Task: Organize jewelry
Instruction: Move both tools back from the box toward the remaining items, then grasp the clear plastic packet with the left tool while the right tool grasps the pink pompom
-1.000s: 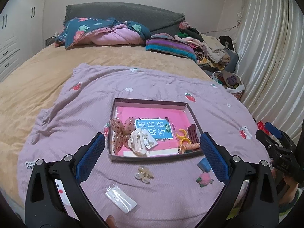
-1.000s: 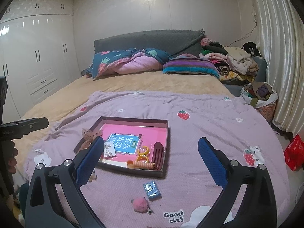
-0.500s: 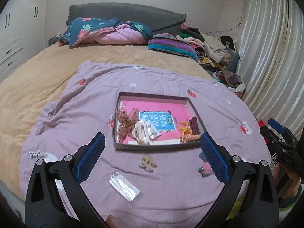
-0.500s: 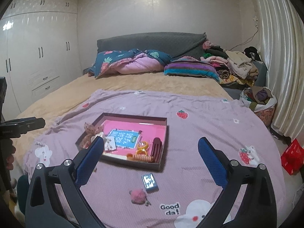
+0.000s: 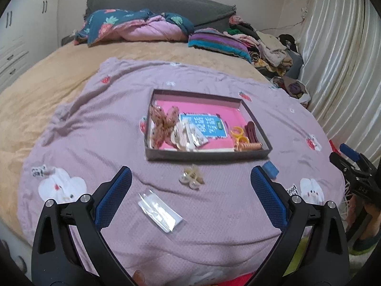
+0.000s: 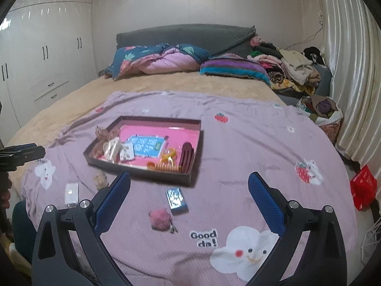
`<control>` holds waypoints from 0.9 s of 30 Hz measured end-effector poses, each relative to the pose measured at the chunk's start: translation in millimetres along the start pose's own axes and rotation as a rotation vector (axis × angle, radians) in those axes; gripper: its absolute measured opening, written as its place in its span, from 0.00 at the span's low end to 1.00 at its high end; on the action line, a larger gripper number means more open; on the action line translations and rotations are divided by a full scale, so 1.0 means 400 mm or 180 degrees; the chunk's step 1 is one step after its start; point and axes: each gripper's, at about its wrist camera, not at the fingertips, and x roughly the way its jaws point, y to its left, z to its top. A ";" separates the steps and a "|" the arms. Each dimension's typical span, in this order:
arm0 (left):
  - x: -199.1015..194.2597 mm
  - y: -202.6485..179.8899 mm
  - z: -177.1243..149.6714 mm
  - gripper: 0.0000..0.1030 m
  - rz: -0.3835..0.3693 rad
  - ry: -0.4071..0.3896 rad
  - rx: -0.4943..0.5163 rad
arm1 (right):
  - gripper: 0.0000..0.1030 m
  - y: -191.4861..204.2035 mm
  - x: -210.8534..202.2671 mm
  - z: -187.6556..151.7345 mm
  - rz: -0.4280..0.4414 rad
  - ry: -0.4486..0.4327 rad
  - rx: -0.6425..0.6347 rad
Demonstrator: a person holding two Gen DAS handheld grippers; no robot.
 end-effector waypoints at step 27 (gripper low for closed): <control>0.145 0.091 -0.195 0.91 0.0116 0.0734 -0.0074 | 0.96 0.127 0.151 -0.162 0.0306 0.0760 -0.0227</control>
